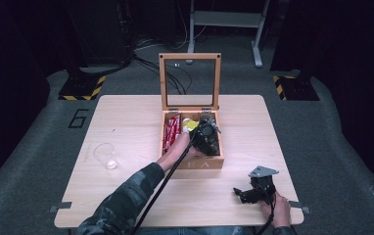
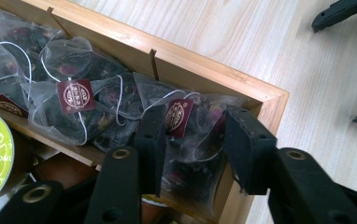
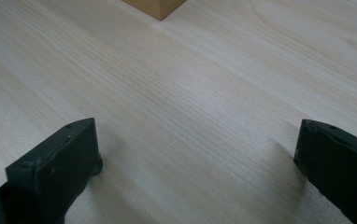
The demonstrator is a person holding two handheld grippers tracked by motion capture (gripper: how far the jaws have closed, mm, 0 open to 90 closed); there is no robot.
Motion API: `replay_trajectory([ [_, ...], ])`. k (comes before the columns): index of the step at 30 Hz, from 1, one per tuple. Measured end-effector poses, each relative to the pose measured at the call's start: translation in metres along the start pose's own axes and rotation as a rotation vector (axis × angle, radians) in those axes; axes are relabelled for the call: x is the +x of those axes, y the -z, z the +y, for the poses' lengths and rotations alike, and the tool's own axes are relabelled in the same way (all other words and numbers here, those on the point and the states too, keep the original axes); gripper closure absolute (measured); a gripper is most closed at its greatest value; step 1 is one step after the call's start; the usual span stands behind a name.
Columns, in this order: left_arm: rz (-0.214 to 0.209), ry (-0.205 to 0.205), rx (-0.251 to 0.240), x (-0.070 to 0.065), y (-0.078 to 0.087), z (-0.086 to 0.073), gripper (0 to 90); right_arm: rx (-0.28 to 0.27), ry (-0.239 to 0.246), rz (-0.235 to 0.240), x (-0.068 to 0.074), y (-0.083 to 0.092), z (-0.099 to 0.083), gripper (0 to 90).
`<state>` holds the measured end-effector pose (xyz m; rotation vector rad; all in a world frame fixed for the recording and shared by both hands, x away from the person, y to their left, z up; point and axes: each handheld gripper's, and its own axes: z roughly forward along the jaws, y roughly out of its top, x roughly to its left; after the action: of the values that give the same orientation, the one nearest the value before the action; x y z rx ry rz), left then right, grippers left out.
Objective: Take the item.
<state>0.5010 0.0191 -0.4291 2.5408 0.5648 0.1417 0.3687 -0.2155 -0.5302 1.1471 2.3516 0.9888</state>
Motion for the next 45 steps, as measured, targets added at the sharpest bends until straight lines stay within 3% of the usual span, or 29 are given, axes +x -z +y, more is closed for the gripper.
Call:
replay_trajectory([
  [10, -0.007, 0.002, 0.001, 0.000, -0.004, -0.002, 73.4, 0.000, 0.001, 0.000, 0.000, 0.000, 0.000, 0.0],
  [16, -0.005, 0.001, -0.002, 0.000, -0.003, -0.003, 76.2, 0.000, 0.001, 0.000, 0.000, 0.000, 0.000, 0.0],
  [45, 0.024, 0.000, -0.091, 0.002, 0.022, -0.008, 80.4, 0.003, 0.007, 0.005, 0.000, 0.000, 0.000, 0.0],
])
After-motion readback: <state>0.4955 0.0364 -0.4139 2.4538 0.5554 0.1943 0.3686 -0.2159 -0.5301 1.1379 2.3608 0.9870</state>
